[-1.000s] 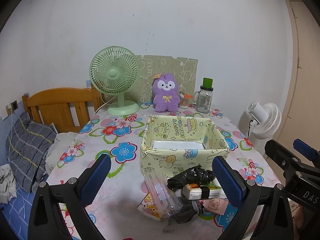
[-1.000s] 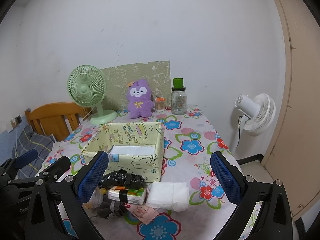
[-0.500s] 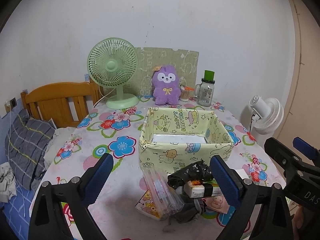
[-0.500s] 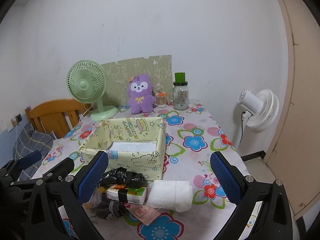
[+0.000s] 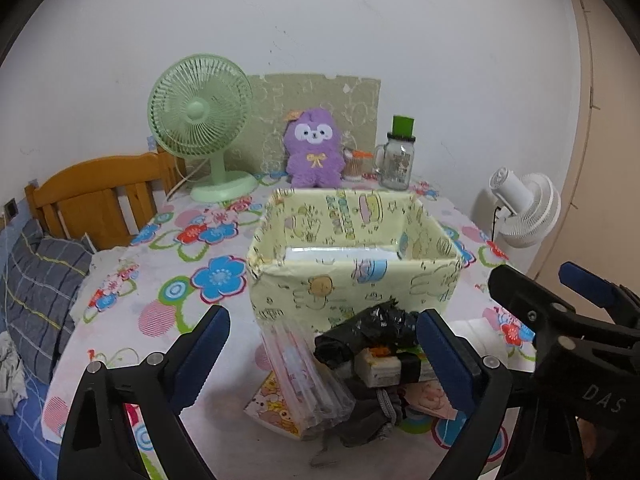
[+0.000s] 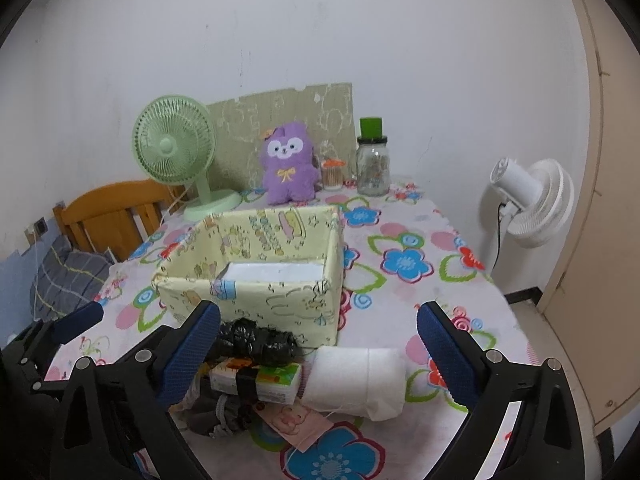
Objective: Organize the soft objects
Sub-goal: 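Grasp the clear straw bag with the left tool while the right tool grasps the black bag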
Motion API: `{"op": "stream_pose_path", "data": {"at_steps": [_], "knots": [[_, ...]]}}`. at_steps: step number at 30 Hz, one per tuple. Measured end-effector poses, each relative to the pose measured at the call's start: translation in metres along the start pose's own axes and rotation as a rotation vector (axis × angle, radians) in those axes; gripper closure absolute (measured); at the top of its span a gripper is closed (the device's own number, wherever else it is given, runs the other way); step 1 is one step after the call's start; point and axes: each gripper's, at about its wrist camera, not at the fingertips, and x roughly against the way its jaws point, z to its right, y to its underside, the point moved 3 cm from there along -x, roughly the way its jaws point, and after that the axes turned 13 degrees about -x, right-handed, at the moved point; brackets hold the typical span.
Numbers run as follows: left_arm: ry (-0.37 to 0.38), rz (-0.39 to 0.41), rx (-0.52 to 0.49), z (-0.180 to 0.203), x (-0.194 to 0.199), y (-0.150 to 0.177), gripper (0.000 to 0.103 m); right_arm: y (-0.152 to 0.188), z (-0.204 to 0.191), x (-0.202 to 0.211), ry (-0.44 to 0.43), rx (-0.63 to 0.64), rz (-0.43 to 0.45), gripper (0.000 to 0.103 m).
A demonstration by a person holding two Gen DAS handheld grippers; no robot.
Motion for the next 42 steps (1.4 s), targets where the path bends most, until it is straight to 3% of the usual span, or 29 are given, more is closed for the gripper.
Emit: {"op": "stream_pose_path", "data": {"at_steps": [24, 38, 42], "knots": [[0.031, -0.150, 0.016, -0.012, -0.053, 0.025, 0.017, 0.032, -0.014, -0.065, 0.005, 0.024, -0.170, 0.006], [0.093, -0.211, 0.035, -0.020, -0.077, 0.036, 0.045, 0.043, -0.033, -0.099, -0.009, 0.050, -0.250, 0.006], [0.095, -0.216, 0.040, -0.022, -0.080, 0.037, 0.051, 0.046, -0.035, -0.107, -0.009, 0.051, -0.270, 0.017]]}}
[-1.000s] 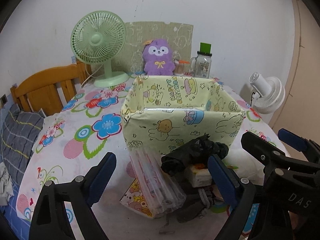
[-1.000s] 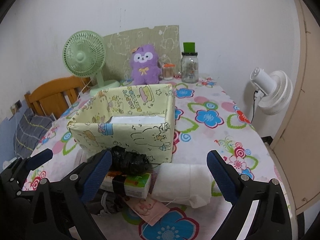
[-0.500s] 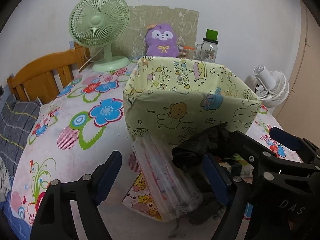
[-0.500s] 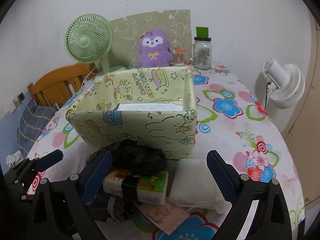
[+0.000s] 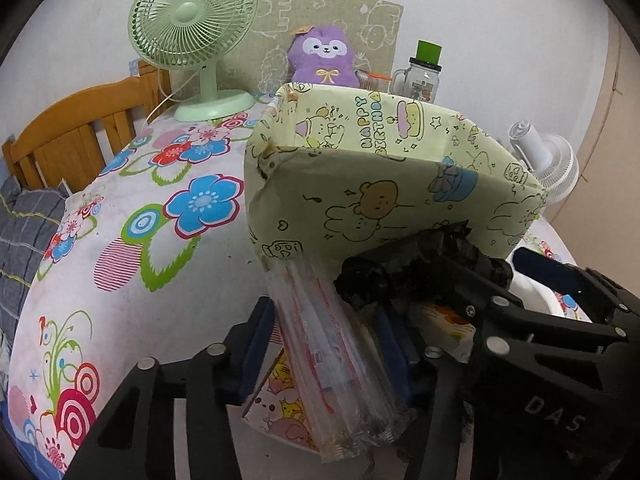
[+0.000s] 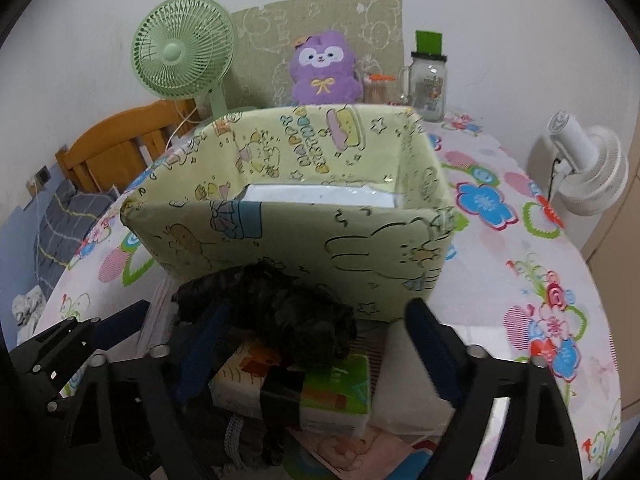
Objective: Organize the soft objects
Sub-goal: 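Grasp the clear straw bag with the left tool while the right tool grasps the black bag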
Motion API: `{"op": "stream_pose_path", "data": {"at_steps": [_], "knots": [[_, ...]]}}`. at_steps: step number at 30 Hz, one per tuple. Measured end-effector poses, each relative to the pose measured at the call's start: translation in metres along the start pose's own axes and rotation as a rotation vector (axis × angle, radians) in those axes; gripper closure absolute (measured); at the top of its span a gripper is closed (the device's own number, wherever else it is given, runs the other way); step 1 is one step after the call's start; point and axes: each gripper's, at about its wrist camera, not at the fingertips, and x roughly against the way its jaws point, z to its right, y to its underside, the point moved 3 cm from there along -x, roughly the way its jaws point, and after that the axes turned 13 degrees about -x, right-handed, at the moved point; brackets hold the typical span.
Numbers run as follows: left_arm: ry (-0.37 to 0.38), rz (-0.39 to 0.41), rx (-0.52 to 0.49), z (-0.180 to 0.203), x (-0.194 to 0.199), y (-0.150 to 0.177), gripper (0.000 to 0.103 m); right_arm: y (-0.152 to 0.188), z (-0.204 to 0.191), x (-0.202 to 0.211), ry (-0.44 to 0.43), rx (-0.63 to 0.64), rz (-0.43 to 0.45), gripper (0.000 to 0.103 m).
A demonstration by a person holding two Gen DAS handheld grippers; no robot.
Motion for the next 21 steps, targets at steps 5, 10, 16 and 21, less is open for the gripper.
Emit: {"op": "stream_pose_path", "data": {"at_steps": [5, 10, 16, 21], "knots": [[0.014, -0.003, -0.007, 0.0004, -0.0025, -0.0010, 0.056, 0.0015, -0.0038, -0.0095, -0.028, -0.006, -0.039, 0.034], [0.007, 0.001, -0.007, 0.0006, -0.0017, -0.0022, 0.060, 0.0029, -0.0087, -0.0097, -0.051, 0.000, -0.047, 0.048], [0.001, 0.002, -0.010, 0.0023, 0.0014, -0.0038, 0.065, 0.0020, -0.0071, -0.0090, -0.059, -0.010, -0.049, 0.058], [-0.006, 0.013, -0.013, 0.0040, 0.0060, -0.0054, 0.069, 0.0016, -0.0060, -0.0027, -0.072, -0.012, -0.038, 0.062]]}}
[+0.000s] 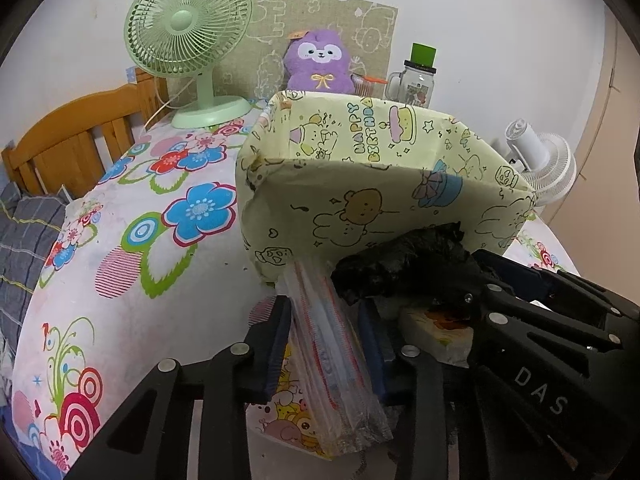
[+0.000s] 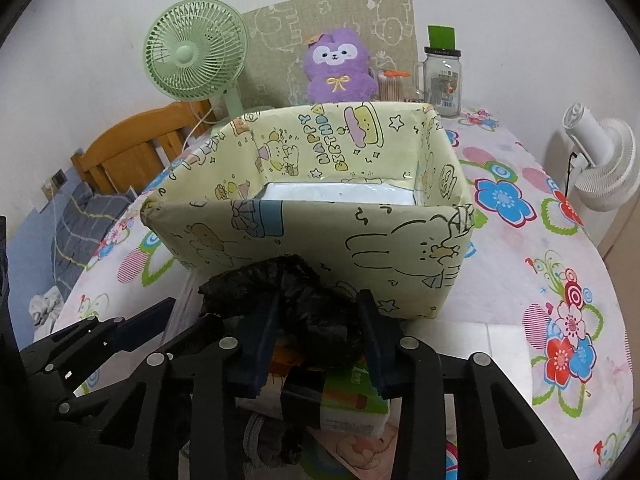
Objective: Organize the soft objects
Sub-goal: 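Grasp the clear straw bag with the left tool while the right tool grasps the black bag, then lift the straw bag with the left tool while the right tool lifts the black bag over the box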
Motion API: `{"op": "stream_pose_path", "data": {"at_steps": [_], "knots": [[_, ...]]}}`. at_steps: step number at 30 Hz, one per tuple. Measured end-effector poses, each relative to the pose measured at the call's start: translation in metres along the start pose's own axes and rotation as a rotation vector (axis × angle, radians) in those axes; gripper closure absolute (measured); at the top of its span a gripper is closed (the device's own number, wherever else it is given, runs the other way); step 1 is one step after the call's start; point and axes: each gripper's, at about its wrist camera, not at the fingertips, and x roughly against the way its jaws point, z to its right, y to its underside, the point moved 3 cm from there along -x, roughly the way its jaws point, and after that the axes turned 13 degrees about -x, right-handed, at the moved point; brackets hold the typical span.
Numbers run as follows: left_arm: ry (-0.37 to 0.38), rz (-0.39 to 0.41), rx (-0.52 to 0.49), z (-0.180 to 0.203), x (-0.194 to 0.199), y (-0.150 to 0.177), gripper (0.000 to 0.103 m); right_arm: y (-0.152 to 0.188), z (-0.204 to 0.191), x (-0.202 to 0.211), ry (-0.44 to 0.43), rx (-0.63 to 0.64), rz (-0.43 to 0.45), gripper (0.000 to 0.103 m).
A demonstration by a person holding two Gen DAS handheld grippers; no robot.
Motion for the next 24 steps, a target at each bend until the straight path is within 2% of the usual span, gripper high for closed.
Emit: {"op": "stream_pose_path", "data": {"at_steps": [9, 12, 17, 24], "knots": [[-0.006, 0.019, 0.007, 0.002, 0.010, -0.002, 0.073, -0.002, 0.000, 0.015, -0.004, 0.004, 0.036, 0.062], [-0.005, 0.024, 0.005, 0.004, 0.012, -0.002, 0.079, -0.002, -0.001, 0.020, -0.005, 0.003, 0.046, 0.062], [-0.001, 0.028, 0.002, 0.005, 0.017, -0.003, 0.084, -0.001, -0.002, 0.026, -0.003, 0.001, 0.052, 0.062], [-0.002, 0.052, -0.007, 0.012, 0.028, -0.006, 0.087, -0.002, -0.002, 0.038, -0.006, 0.000, 0.075, 0.062]]}}
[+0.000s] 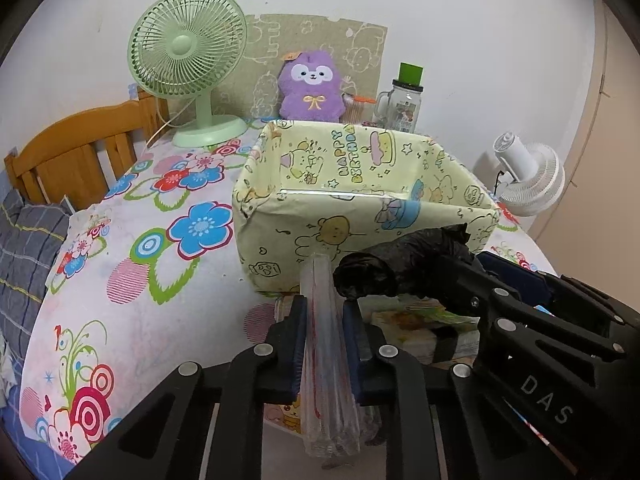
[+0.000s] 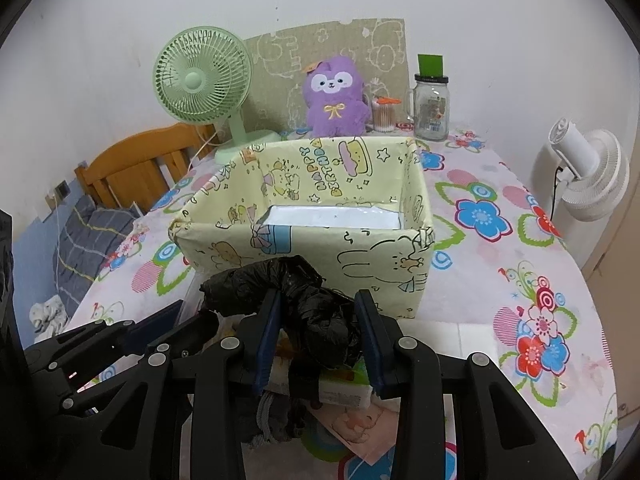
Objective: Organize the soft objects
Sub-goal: 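Lift the straw bag with the left tool while the right tool lifts the black bag over the box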
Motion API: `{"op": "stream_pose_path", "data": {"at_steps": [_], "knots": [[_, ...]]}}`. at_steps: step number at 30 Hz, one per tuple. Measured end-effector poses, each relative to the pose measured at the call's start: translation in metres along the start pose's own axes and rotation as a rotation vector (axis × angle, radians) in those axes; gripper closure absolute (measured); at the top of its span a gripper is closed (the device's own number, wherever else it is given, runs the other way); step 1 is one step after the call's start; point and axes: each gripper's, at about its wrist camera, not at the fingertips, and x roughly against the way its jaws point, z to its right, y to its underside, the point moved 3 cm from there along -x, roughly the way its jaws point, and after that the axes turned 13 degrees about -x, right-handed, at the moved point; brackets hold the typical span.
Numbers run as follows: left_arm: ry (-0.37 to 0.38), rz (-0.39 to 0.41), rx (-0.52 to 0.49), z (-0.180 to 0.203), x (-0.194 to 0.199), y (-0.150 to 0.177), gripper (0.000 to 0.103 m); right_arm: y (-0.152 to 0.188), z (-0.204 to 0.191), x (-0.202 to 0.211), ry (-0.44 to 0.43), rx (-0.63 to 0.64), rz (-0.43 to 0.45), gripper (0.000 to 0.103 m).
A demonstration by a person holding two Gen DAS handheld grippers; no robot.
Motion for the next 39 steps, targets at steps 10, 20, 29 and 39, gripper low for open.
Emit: {"op": "stream_pose_path", "data": {"at_steps": [10, 20, 29, 39], "knots": [[-0.012, 0.022, -0.023, 0.007, 0.022, -0.011, 0.087, -0.007, -0.001, 0.022, -0.004, -0.001, 0.036, 0.062], [-0.025, 0.063, -0.046, 0.015, 0.044, -0.028, 0.087, -0.020, -0.002, 0.050, -0.012, -0.003, 0.087, 0.062], [-0.016, 0.076, -0.058, 0.018, 0.052, -0.040, 0.087, -0.031, -0.001, 0.064, -0.003, -0.003, 0.113, 0.062], [-0.012, 0.093, -0.061, 0.015, 0.055, -0.053, 0.087, -0.044, -0.003, 0.070, -0.003, -0.007, 0.133, 0.062]]}}
